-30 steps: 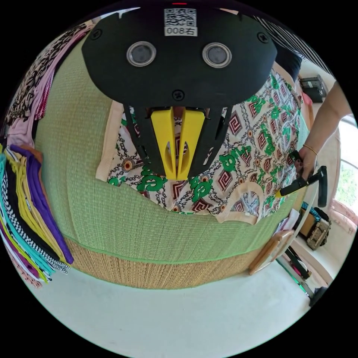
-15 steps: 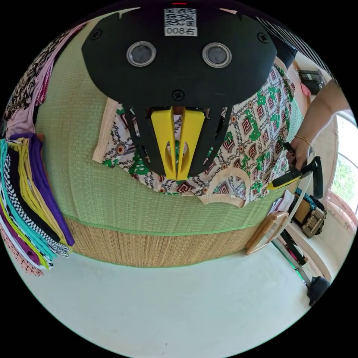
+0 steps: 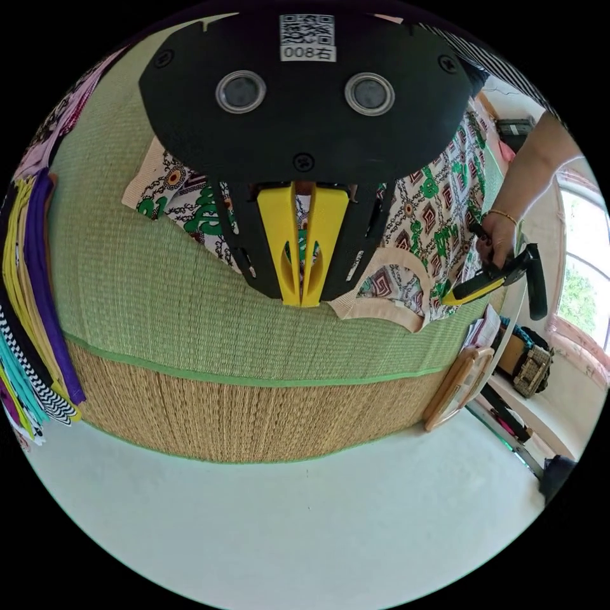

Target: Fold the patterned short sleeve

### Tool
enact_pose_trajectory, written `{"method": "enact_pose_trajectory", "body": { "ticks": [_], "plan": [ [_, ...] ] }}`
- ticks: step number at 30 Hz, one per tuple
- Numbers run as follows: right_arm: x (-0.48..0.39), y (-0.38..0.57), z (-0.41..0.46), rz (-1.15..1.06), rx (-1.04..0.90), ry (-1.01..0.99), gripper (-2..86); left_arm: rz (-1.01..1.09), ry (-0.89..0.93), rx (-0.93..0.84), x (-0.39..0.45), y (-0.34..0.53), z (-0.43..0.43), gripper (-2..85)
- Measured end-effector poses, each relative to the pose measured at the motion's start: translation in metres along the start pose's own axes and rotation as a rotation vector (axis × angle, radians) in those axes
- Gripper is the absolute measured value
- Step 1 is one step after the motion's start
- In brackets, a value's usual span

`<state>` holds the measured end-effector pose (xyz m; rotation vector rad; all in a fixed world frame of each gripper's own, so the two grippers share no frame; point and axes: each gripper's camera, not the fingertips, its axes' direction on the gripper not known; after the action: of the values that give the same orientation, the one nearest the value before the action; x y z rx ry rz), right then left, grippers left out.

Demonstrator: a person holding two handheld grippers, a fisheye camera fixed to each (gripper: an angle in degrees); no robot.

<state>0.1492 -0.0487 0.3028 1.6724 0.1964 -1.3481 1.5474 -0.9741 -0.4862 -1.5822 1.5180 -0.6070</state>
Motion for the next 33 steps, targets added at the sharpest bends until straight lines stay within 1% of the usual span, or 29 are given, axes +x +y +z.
{"method": "enact_pose_trajectory", "body": {
  "ticks": [3, 5, 9, 10, 15, 18, 22, 26, 28, 30, 31, 33],
  "plan": [
    [-0.009, 0.009, -0.017, -0.042, 0.041, -0.046, 0.0, 0.031, 0.033, 0.033, -0.001, 0.014, -0.012, 0.1],
    [-0.022, 0.013, -0.013, -0.093, 0.009, -0.066, 0.0, 0.052, 0.036, 0.031, -0.001, 0.021, -0.014, 0.1],
    [-0.034, 0.004, 0.006, -0.101, -0.043, -0.007, 0.1, 0.065, 0.017, -0.043, -0.008, 0.029, -0.003, 0.0],
    [-0.034, -0.001, 0.012, -0.098, -0.055, -0.008, 0.1, 0.067, 0.023, -0.022, -0.012, 0.032, -0.006, 0.1],
    [-0.037, -0.01, 0.012, -0.105, -0.065, -0.013, 0.1, 0.066, 0.018, -0.036, -0.024, 0.046, -0.015, 0.1],
    [-0.037, 0.007, -0.007, -0.112, -0.024, -0.014, 0.0, 0.068, 0.037, -0.001, -0.032, 0.068, -0.038, 0.1],
    [-0.014, 0.072, -0.06, -0.12, 0.044, 0.018, 0.0, 0.035, 0.025, 0.033, -0.062, 0.117, -0.084, 0.2],
    [0.039, 0.158, -0.101, 0.026, 0.057, 0.055, 0.0, -0.04, -0.037, 0.039, -0.099, 0.165, -0.118, 0.2],
    [0.058, 0.189, -0.104, 0.097, 0.039, 0.076, 0.0, -0.108, -0.072, -0.006, -0.124, 0.19, -0.124, 0.2],
    [0.071, 0.213, -0.098, 0.153, -0.01, 0.097, 0.0, -0.12, -0.084, -0.033, -0.134, 0.203, -0.124, 0.2],
    [0.074, 0.228, -0.1, 0.163, 0.025, 0.075, -0.1, -0.126, -0.073, -0.008, -0.139, 0.21, -0.128, 0.2],
    [0.076, 0.245, -0.106, 0.209, 0.04, 0.08, -0.1, -0.126, -0.077, -0.012, -0.142, 0.215, -0.133, 0.1]
  ]
}}
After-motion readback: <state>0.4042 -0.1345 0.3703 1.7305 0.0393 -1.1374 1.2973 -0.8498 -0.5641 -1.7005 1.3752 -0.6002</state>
